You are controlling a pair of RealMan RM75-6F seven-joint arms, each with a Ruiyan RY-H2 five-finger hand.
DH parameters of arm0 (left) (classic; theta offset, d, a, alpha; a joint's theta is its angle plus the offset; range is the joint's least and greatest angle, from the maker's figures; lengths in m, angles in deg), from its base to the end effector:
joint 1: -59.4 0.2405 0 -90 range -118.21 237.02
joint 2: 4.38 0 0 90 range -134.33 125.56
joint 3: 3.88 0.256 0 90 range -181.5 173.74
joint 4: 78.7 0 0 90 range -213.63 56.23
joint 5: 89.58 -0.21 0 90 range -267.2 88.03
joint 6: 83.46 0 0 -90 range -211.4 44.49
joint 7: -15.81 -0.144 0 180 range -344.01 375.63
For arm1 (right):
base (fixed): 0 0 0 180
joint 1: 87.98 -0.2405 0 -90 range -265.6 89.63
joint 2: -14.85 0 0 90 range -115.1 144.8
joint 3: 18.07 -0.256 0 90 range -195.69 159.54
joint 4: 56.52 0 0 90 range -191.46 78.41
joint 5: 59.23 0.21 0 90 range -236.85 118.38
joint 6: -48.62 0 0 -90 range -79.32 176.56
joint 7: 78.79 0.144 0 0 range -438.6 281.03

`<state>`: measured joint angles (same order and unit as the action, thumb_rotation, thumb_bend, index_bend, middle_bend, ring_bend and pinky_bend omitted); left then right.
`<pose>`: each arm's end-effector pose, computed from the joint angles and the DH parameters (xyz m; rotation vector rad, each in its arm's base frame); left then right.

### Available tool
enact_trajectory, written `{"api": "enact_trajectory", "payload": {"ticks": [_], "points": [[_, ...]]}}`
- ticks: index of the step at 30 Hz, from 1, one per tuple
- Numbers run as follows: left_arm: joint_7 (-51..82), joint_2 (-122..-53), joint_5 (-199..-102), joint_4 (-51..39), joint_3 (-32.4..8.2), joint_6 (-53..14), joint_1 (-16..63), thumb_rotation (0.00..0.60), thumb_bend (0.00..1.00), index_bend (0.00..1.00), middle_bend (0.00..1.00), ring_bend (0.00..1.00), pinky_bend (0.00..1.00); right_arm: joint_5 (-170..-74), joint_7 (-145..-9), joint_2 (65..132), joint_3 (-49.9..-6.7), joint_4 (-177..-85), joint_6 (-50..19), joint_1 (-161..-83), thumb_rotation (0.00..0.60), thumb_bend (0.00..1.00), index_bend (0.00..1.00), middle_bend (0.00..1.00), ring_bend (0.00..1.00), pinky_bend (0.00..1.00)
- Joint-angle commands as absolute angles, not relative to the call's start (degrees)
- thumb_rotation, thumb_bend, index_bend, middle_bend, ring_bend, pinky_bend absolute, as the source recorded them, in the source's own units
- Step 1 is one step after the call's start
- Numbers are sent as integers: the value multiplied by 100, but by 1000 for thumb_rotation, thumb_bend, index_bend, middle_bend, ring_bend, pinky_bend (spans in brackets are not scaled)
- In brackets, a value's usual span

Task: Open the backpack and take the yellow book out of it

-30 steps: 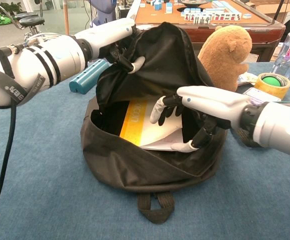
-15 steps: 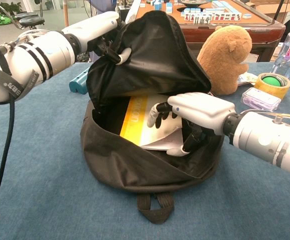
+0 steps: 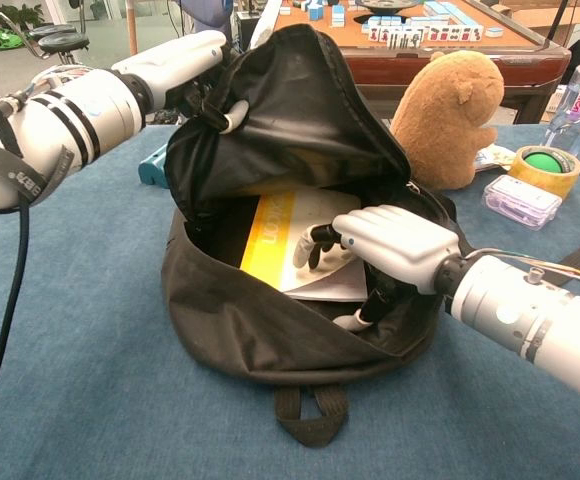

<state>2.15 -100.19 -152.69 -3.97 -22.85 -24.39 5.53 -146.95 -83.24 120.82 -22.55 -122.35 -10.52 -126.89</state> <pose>-0.0609 0.4031 -0.0067 -1.7247 -0.8663 -1.2465 -0.1391 -0.2963 -0.1002 2.0588 -0.8703 1.1287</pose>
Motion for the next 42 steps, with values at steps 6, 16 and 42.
{"api": "enact_trajectory", "payload": {"ticks": [6, 16, 42], "points": [[79, -10067, -15173, -514, -2291, -2447, 547, 600, 567, 623, 695, 619, 537, -14973, -7987, 12532, -2165, -11409, -1408, -12712, 600, 35, 312, 352, 256, 270], [-49, -10094, -14987, -689, -2334, -2490, 552, 600, 568, 619, 695, 617, 536, -15242, -7692, 12993, -2126, -10374, -1863, -12774, 600, 108, 322, 401, 282, 290], [-44, -9944, -14809, -702, -2356, -2605, 623, 600, 567, 611, 695, 613, 536, -15462, -6965, 13346, -2146, -9221, -2675, -12985, 600, 586, 752, 651, 588, 625]]}}
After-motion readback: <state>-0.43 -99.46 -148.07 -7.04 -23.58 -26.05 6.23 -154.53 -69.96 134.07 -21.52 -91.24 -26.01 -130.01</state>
